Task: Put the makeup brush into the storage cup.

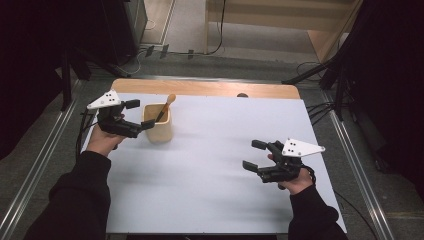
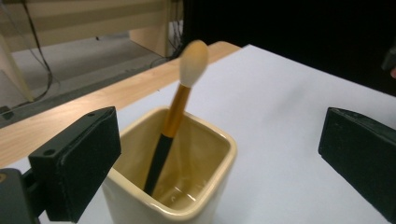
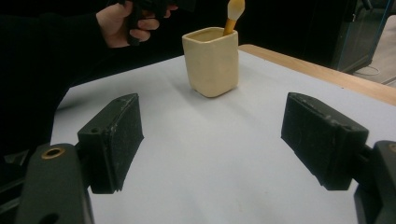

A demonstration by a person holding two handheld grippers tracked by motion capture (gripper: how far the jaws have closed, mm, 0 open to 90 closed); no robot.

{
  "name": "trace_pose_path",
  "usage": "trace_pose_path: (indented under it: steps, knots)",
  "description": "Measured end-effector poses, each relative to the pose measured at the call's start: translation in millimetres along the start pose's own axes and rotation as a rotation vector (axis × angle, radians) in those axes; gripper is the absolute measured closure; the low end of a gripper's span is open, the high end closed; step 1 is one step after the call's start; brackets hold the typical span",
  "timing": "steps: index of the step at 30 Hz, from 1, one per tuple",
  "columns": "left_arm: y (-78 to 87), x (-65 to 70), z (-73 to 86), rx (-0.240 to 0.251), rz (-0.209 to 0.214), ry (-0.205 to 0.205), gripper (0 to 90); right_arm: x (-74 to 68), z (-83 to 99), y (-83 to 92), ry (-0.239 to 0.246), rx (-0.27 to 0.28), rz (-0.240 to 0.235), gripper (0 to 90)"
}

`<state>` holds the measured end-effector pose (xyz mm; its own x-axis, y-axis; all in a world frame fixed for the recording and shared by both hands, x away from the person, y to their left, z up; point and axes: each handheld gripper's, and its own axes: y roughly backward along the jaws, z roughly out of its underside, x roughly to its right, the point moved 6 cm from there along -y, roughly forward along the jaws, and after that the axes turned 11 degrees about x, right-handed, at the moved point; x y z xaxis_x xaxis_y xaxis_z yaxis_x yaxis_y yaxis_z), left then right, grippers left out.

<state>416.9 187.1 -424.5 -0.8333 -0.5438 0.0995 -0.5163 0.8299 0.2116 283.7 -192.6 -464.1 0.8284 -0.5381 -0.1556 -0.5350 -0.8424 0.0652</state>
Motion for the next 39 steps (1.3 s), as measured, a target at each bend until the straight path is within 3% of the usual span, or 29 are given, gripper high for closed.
trace_pose_path:
  steps: [12,18,30,39]
  knots:
    - [10.3,14.7,10.2,0.000,0.007,-0.025,0.0,0.8,0.8,0.6,0.012,-0.003,0.009,21.7]
    - [15.2,27.0,15.3,-0.001,0.035,-0.043,0.0,-0.5,2.2,-1.3,0.026,-0.008,0.008,21.7]
    - [31.9,49.2,34.0,0.010,0.061,-0.032,0.0,1.0,2.6,-0.2,0.041,-0.005,0.025,21.7]
    - [44.8,57.1,40.4,0.013,0.047,-0.027,0.0,2.9,2.5,2.7,0.053,0.006,0.041,21.7]
